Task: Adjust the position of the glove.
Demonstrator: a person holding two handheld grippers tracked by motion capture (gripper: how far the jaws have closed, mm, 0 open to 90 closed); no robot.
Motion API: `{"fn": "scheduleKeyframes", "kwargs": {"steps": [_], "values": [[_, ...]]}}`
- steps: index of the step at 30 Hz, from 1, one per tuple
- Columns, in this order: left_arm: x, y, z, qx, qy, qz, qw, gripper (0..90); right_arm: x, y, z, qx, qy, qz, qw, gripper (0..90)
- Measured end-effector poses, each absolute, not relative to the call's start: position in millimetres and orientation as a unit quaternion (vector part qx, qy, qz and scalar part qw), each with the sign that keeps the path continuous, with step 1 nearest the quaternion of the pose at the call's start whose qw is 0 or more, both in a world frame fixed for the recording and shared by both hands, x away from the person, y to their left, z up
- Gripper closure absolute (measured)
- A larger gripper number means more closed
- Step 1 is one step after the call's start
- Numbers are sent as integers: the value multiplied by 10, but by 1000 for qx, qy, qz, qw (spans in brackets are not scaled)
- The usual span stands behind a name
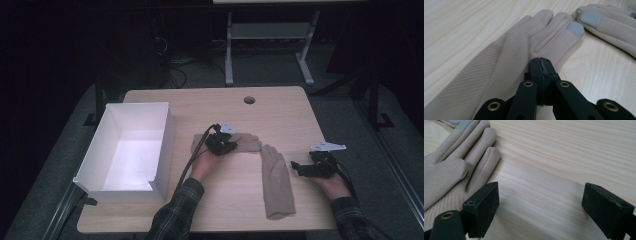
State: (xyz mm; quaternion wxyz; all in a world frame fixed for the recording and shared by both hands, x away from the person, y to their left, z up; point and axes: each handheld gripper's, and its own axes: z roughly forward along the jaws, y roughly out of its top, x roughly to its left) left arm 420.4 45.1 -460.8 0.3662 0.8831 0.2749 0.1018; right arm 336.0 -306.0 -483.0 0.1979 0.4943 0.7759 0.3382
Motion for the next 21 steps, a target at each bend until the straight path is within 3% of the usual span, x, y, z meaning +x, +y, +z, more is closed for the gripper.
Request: {"fn": "scheduleKeyframes", "kwargs": {"steps": [11,21], "values": [[4340,876,-4497,860,322,130,373,895,3360,-3060,-4830,494,776,338,198,138],[4466,1031,-4539,848,359,149,362,895,3361,-3060,-4830,493,777,338,198,138]]}}
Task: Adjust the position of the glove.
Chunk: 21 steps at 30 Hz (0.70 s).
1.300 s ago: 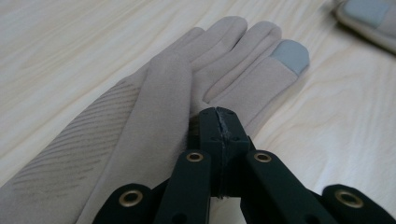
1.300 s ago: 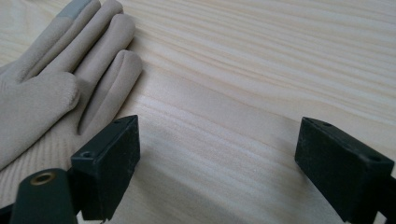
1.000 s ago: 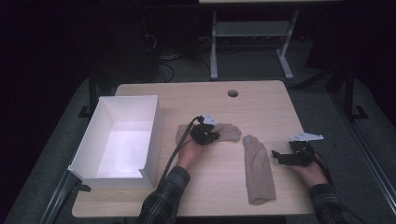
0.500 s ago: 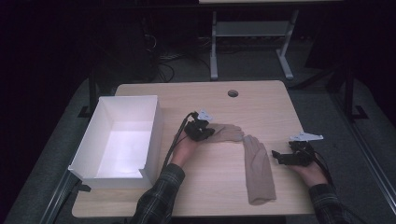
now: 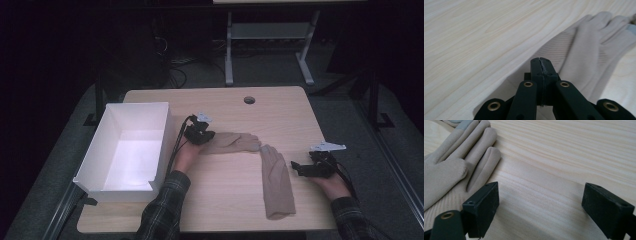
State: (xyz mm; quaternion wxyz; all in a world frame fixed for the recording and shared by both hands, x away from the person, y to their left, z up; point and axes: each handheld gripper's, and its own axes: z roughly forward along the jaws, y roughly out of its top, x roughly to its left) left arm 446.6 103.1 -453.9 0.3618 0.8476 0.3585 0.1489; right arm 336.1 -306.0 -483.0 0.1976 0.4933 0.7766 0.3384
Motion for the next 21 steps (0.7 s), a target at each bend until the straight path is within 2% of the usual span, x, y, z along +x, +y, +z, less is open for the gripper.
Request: {"fn": "scheduleKeyframes", "kwargs": {"steps": [5,21], "values": [[4489,1016,-4638,858,363,147,333,895,3360,-3060,-4831,493,777,339,198,138],[4234,1019,-4618,856,378,126,328,896,3360,-3059,-4831,493,777,339,198,138]]}}
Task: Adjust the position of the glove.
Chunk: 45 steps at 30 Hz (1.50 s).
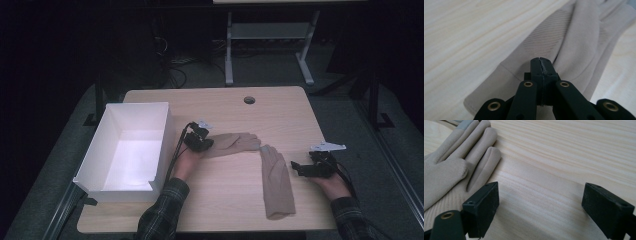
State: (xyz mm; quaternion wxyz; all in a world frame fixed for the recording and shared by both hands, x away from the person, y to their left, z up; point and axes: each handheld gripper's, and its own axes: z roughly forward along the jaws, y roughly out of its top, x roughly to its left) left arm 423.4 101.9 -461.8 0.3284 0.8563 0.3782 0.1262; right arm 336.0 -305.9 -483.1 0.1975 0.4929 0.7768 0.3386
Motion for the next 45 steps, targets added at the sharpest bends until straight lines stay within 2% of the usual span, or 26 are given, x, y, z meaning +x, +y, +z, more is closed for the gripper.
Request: {"fn": "scheduleKeyframes", "kwargs": {"steps": [8,45], "values": [[4063,1025,-4610,858,377,94,336,896,3360,-3060,-4831,492,777,338,198,138],[3002,828,-4637,892,263,-33,367,895,3353,-3046,-4830,494,776,339,197,139]]}}
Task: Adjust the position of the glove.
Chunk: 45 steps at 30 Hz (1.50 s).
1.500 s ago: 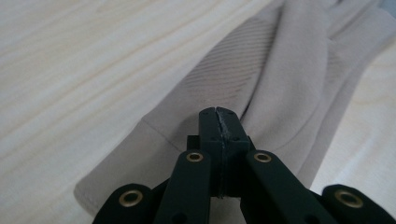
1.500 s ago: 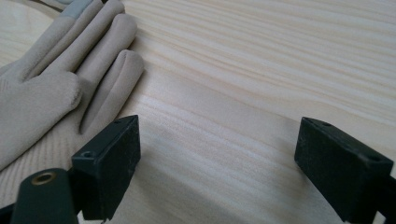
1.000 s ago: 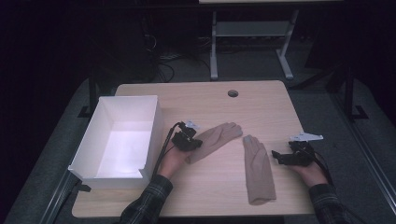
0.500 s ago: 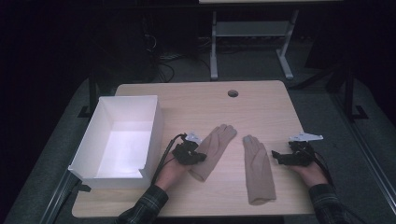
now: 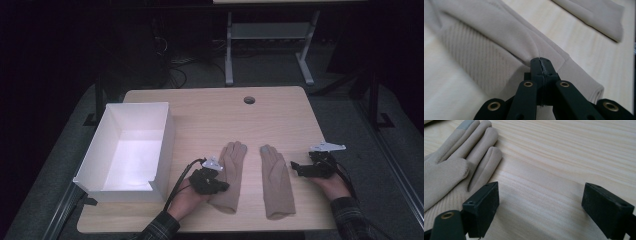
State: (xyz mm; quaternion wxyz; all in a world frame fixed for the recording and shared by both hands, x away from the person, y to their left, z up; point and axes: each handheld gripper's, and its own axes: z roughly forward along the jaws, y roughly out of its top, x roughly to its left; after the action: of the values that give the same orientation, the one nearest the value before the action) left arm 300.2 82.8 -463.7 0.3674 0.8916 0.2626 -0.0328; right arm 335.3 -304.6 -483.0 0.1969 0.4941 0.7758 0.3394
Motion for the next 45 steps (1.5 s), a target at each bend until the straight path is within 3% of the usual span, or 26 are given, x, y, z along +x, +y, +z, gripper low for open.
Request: {"fn": "scheduleKeyframes", "kwargs": {"steps": [5,12,17,25,33,39,41,45], "values": [[3036,872,-4566,889,262,-27,374,880,3352,-3043,-4830,495,775,340,196,139],[3263,946,-4407,881,283,26,378,719,3354,-3042,-4830,495,775,340,196,139],[3476,985,-4411,875,306,58,371,673,3354,-3042,-4830,495,775,340,197,139],[3632,961,-4586,874,326,54,355,579,3354,-3043,-4831,494,775,340,197,139],[3600,926,-4639,876,323,62,354,604,3353,-3041,-4830,494,775,340,196,139],[3577,903,-4646,880,309,54,357,761,3352,-3040,-4830,493,776,341,196,149],[3581,907,-4648,879,308,45,360,813,3339,-3036,-4826,487,779,344,196,196],[3593,915,-4638,880,308,38,359,853,3279,-3011,-4765,464,795,340,194,405]]}}
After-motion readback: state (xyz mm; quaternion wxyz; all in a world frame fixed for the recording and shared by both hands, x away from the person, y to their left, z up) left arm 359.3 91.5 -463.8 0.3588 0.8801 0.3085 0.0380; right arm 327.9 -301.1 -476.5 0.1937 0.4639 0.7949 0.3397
